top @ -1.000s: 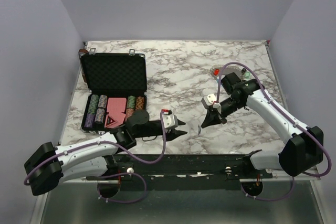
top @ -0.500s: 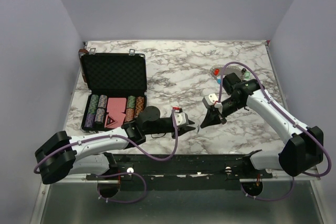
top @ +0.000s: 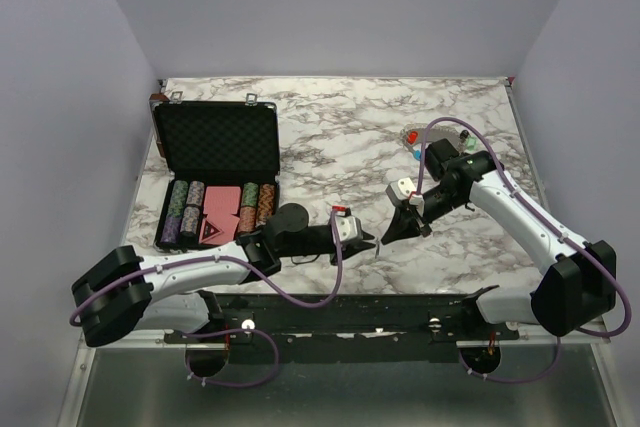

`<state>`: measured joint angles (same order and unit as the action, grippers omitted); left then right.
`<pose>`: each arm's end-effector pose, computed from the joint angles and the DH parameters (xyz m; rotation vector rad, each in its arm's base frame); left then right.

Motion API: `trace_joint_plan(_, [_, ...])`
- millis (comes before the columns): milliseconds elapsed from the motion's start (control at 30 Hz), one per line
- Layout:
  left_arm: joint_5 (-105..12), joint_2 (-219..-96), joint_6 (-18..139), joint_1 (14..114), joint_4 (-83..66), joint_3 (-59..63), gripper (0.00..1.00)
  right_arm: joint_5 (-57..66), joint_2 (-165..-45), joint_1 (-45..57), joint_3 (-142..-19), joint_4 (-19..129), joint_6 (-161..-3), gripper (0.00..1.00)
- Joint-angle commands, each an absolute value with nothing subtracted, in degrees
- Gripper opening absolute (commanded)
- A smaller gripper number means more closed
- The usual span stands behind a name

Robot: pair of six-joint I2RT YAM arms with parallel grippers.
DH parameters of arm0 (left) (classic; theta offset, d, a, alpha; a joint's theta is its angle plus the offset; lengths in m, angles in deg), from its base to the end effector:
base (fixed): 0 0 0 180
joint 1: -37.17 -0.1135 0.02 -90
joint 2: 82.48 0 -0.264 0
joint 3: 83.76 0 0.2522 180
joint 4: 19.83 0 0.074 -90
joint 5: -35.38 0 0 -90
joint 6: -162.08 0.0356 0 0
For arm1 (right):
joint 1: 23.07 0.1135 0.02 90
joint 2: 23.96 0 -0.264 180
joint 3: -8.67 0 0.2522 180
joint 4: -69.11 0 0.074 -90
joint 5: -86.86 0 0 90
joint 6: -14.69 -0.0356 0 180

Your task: Put the keys on the keyring

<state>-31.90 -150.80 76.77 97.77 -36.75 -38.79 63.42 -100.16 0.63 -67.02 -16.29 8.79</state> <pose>0.1157 -0.2334 0.2469 1.2166 1.3128 -1.0506 0.1842 0.1165 0.2797 -1.8210 1.2637 1.2173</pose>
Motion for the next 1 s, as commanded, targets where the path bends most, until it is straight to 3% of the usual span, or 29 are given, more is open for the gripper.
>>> trace_joint_plan(0, [-30.1, -151.83, 76.65, 98.25, -38.41, -37.83, 0.26, 65.85, -100.16, 1.1, -66.61, -16.81, 9.42, 0.01])
trace_joint_plan(167, [-29.92, -151.83, 76.47, 98.43, -38.41, -37.83, 0.19, 66.03, -100.07, 1.1, -66.61, -16.64, 9.16, 0.01])
trace_joint_plan(833, [-30.01, -152.18, 75.6, 98.51, -38.24, -37.04, 0.19, 66.21, -99.99, 1.1, -66.26, -16.29, 8.45, 0.0])
trace_joint_plan(933, [-29.74, -152.0, 75.33, 98.6, -37.71, -36.86, 0.09, 66.29, -99.81, 1.1, -66.0, -16.11, 8.19, 0.01])
trace_joint_plan(967, [-29.83, -151.92, 75.16, 98.52, -37.1, -36.6, 0.01, 66.29, -99.72, 1.1, -65.91, -15.94, 8.1, 0.01])
